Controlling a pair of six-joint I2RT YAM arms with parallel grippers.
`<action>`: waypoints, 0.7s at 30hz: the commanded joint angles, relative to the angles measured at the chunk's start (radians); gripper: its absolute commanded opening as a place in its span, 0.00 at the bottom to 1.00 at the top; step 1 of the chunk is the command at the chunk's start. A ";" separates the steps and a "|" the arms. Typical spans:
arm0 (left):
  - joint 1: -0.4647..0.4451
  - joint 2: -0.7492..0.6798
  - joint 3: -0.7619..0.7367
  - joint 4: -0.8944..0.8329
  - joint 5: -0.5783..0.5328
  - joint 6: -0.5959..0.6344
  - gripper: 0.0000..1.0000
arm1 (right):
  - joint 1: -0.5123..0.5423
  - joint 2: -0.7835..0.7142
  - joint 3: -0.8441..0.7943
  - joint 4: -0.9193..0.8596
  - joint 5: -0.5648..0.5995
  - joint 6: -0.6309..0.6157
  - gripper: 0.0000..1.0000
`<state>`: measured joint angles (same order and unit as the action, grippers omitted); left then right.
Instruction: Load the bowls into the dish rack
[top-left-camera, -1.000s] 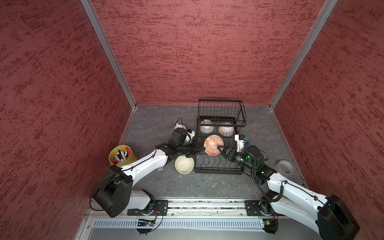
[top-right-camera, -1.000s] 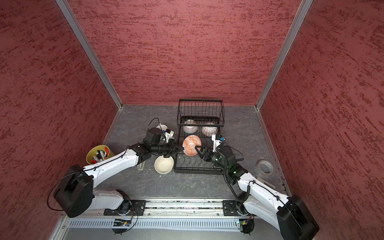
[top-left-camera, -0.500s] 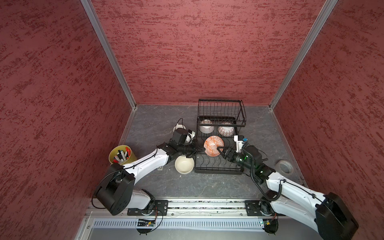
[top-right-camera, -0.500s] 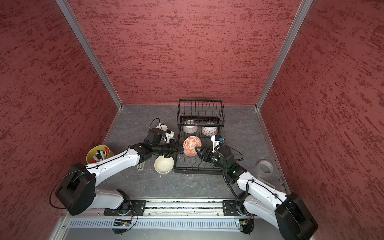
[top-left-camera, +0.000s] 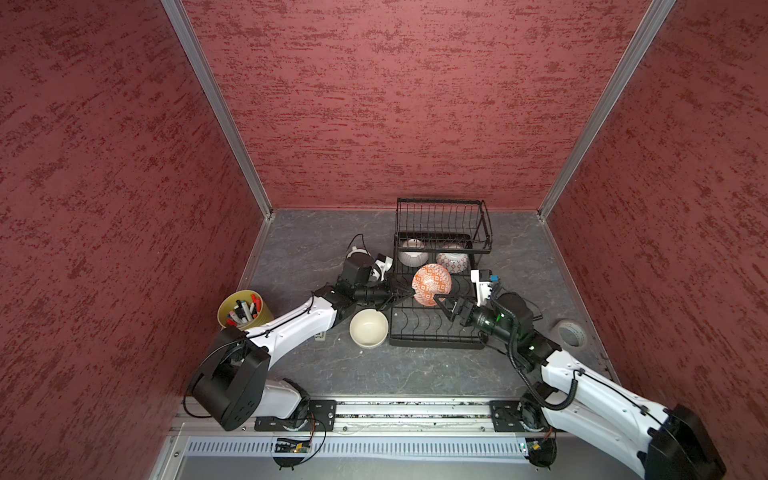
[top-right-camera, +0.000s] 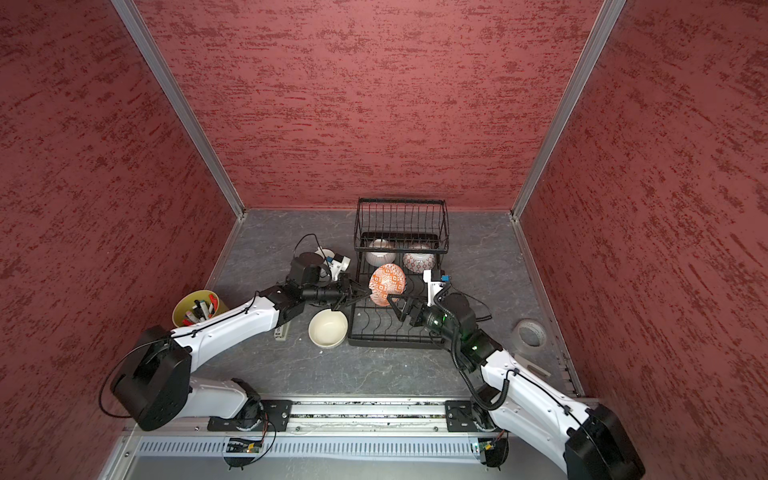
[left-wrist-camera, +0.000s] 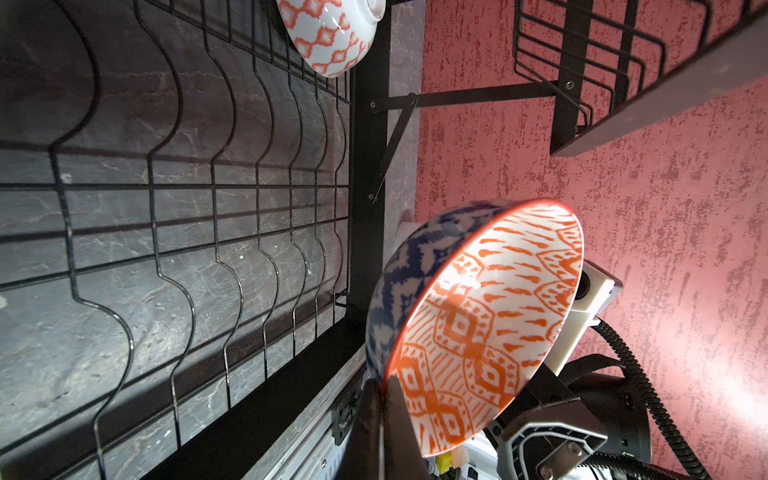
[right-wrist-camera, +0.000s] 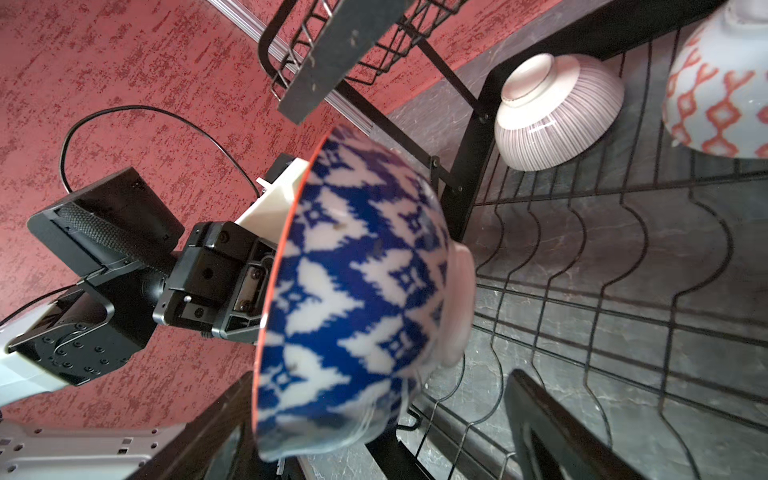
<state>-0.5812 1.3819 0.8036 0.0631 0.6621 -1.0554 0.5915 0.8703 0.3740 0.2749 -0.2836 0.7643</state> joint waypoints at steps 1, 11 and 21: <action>0.010 -0.025 0.010 0.076 0.064 -0.039 0.00 | -0.011 -0.017 0.046 -0.080 0.016 -0.061 0.92; 0.021 0.012 0.005 0.125 0.109 -0.096 0.00 | -0.013 0.024 0.075 -0.053 -0.007 -0.115 0.89; 0.004 0.019 0.072 -0.163 -0.053 0.081 0.00 | -0.013 0.044 0.135 -0.178 0.084 -0.088 0.91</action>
<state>-0.5671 1.3964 0.8200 0.0120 0.6849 -1.0801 0.5850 0.9108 0.4587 0.1696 -0.2604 0.6731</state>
